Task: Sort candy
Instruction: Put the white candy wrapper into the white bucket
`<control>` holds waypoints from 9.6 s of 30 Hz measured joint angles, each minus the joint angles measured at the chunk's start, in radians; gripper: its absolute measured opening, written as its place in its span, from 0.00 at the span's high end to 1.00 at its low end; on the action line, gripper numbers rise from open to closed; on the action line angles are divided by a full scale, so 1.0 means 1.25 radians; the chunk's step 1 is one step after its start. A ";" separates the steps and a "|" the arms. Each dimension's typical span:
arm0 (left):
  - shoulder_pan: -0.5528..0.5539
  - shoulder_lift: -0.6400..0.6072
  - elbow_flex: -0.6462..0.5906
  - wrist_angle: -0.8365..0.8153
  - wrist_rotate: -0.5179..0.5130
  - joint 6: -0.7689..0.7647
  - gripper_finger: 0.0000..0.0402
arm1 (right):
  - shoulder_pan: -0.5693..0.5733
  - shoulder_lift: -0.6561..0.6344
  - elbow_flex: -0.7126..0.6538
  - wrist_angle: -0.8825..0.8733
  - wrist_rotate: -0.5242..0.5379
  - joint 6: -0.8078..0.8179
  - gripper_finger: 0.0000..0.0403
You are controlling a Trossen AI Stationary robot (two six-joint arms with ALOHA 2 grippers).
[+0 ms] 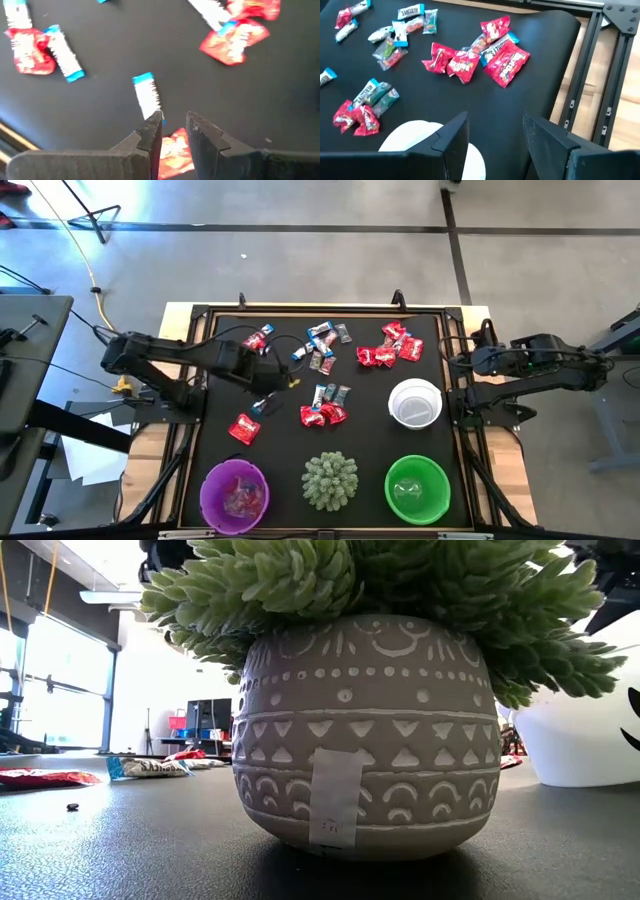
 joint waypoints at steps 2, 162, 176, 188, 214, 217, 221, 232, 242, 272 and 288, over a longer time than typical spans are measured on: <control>0.020 0.000 -0.030 0.009 -0.011 0.001 0.81 | 0.000 0.000 0.000 0.000 0.007 0.000 0.55; 0.146 -0.101 -0.228 1.184 -0.011 0.112 0.98 | -0.027 0.586 0.000 1.607 0.103 -0.434 0.55; 0.146 0.007 -0.227 1.342 0.056 0.075 0.98 | -0.027 0.587 0.000 1.612 0.064 -0.435 0.55; 0.145 0.007 -0.159 1.308 0.070 0.135 0.98 | -0.026 0.586 0.000 1.604 0.053 -0.437 0.55; 0.143 0.007 -0.155 1.234 0.048 0.133 0.98 | -0.027 0.586 0.000 1.602 0.042 -0.462 0.97; 0.142 0.007 -0.155 1.232 0.048 0.163 0.98 | -0.027 0.586 0.000 1.602 0.041 -0.462 0.95; 0.134 0.007 -0.155 1.230 0.051 0.223 0.93 | -0.026 0.587 0.000 1.602 0.037 -0.462 0.93; 0.122 0.001 -0.155 1.208 0.068 0.279 0.75 | -0.026 0.584 0.000 1.596 0.034 -0.465 0.95; 0.122 -0.104 -0.156 1.049 0.124 0.272 0.73 | -0.025 0.456 0.001 1.343 0.045 -0.435 0.96; 0.117 -0.190 -0.156 0.766 0.072 0.238 0.76 | 0.199 0.320 0.000 0.290 -0.199 0.233 0.79; 0.117 -0.190 -0.156 0.592 0.073 0.215 0.76 | 0.199 0.320 0.000 0.294 -0.246 0.208 0.61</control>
